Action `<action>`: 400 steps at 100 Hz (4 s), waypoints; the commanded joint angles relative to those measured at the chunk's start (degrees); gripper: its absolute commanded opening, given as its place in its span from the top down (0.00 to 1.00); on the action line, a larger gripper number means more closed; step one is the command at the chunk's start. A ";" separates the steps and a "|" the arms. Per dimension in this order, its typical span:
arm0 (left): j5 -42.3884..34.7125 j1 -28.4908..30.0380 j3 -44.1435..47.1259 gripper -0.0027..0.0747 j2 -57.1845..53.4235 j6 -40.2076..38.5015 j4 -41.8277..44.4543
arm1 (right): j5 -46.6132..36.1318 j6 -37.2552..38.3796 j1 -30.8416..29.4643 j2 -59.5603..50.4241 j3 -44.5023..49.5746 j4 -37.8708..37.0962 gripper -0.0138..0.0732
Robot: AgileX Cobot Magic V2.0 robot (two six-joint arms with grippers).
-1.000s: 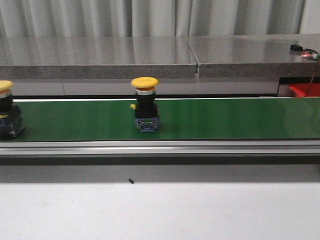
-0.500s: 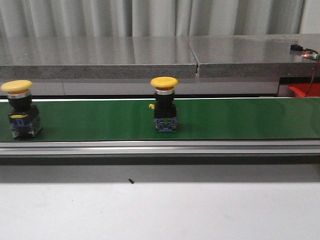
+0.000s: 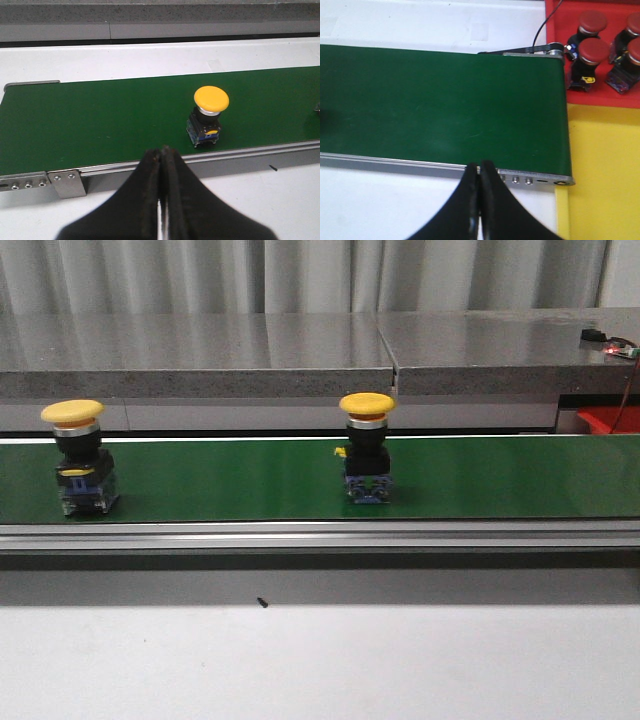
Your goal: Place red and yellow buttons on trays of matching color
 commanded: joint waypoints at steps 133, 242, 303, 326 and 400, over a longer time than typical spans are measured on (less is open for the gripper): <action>-3.77 -0.38 -1.52 0.99 0.12 -0.46 -0.33 | 18.65 -14.34 11.84 44.18 -38.56 15.94 0.11; -3.77 -0.38 -1.52 0.99 0.12 -0.46 -0.33 | 19.49 -15.34 -16.31 35.98 -38.46 15.41 0.83; -3.77 -0.38 -1.52 0.99 0.12 -0.46 -0.33 | 0.98 -15.34 -26.18 37.79 -25.59 15.21 0.83; -3.77 -0.38 -1.52 0.99 0.12 -0.46 -0.33 | 1.57 -14.71 -26.89 42.91 -25.16 16.34 0.83; -3.77 -0.38 -1.52 0.99 0.12 -0.46 -0.33 | -0.21 -14.71 -27.15 46.05 -25.16 16.60 0.44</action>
